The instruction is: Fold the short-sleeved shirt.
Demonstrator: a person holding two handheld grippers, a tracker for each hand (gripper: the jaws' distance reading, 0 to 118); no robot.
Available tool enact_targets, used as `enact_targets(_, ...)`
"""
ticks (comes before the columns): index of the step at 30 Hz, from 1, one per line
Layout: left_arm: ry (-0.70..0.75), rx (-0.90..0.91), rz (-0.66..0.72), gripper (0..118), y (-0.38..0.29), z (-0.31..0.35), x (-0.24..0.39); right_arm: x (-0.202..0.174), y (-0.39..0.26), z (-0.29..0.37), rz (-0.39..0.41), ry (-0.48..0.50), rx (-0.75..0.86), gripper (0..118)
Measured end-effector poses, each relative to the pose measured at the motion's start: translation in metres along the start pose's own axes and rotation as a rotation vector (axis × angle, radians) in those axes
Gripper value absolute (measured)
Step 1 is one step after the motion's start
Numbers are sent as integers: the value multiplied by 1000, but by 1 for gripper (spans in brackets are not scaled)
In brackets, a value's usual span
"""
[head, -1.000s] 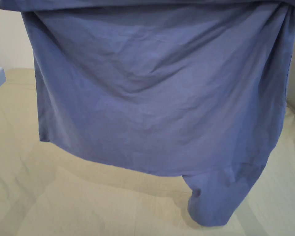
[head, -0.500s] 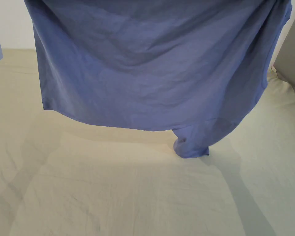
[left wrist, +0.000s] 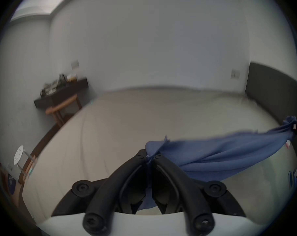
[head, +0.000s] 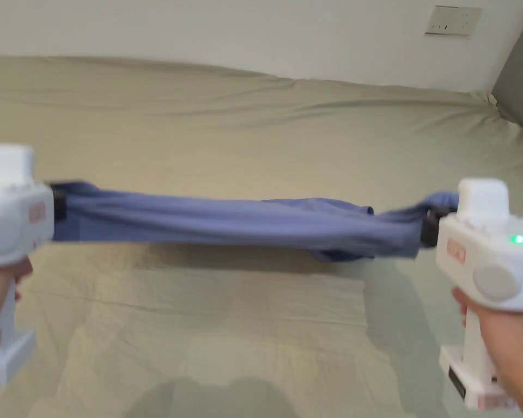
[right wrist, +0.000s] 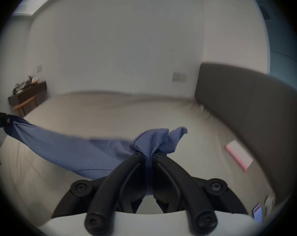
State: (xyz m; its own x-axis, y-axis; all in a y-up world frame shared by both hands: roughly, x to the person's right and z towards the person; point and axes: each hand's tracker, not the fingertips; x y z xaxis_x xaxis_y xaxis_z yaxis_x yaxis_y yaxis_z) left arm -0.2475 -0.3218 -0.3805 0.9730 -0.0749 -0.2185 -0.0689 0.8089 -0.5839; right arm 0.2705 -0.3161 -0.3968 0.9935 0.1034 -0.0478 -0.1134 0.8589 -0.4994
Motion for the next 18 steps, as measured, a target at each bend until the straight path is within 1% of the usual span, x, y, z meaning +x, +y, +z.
enact_targets(3,7,-130,-12,2,-75,2,-1,-3,-57,11,17,23,-112,5)
enact_targets(6,1,-227,-13,2,-136,24,-7,-2,-105,32,-18,41,-226,5)
enact_targets(8,0,-281,-51,2,-168,42,-9,2,-134,48,-34,55,-299,5)
enact_targets(10,-1,-305,-48,2,-190,53,-13,2,-156,66,-25,53,-344,5)
enact_targets(13,0,-326,-55,2,-202,80,-17,4,-179,94,-17,57,-401,5)
enact_targets(15,-1,-329,-97,2,-203,100,-20,4,-187,115,-25,71,-437,5)
enact_targets(18,-21,-363,-166,2,-211,126,-26,7,-195,146,-16,73,-484,5)
